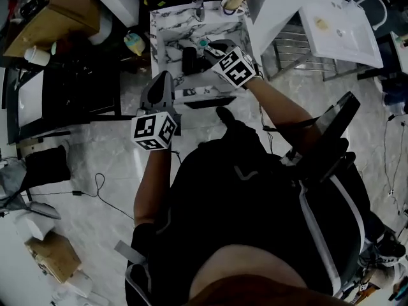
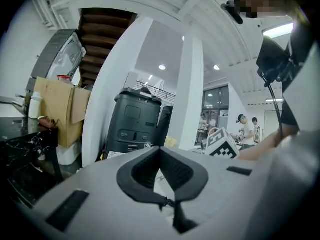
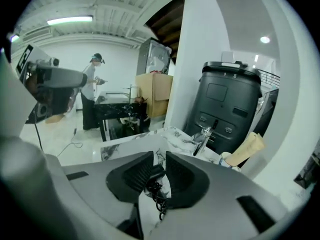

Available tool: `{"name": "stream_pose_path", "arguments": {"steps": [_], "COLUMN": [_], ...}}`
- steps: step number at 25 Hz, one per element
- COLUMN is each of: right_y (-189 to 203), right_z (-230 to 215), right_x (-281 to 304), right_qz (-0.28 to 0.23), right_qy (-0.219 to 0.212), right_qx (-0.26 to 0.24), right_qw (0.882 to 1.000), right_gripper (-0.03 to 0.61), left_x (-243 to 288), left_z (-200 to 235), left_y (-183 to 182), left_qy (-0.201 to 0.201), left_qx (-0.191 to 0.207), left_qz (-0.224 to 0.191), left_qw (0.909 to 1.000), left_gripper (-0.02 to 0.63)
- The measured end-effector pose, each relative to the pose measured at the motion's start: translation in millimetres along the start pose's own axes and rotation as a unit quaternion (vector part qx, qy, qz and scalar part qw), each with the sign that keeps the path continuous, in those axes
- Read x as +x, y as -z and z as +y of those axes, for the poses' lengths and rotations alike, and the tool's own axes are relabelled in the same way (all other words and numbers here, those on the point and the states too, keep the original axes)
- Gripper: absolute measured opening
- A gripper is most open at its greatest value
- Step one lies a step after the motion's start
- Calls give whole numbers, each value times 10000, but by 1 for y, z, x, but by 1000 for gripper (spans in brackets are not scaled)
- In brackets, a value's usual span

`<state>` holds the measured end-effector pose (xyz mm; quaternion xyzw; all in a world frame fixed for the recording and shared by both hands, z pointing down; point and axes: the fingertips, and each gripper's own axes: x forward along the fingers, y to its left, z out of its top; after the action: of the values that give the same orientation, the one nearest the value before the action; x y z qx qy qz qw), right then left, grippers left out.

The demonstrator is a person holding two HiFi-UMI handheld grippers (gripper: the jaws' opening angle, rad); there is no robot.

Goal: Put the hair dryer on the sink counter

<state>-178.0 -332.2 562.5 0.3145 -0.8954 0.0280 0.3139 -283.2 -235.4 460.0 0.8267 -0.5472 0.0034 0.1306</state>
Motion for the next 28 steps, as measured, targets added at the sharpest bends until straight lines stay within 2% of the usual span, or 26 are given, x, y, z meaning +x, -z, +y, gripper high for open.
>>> {"name": "stream_pose_path", "arguments": {"steps": [4, 9, 13, 18, 28], "right_y": [-26, -47, -59, -71, -87], "right_z": [2, 12, 22, 22, 11], "right_x": [-37, -83, -113, -144, -185], "right_qz": [-492, -1009, -1261, -1578, -2122], "right_qy": [282, 665, 906, 1168, 1284], "right_qx": [302, 576, 663, 812, 989], "right_qw": [9979, 9910, 9856, 9772, 9637], "right_gripper": [72, 63, 59, 54, 35], "left_x": [-10, -22, -36, -43, -31], "left_z": [-6, -17, -23, -25, -51], "left_y": [-7, -13, -26, -37, -53], "left_qy": [191, 326, 445, 427, 462], "left_qx": [77, 391, 282, 295, 402], "left_qz": [-88, -105, -343, -411, -489], "left_qw": [9997, 9987, 9980, 9978, 9969], "left_gripper": [5, 5, 5, 5, 5]}}
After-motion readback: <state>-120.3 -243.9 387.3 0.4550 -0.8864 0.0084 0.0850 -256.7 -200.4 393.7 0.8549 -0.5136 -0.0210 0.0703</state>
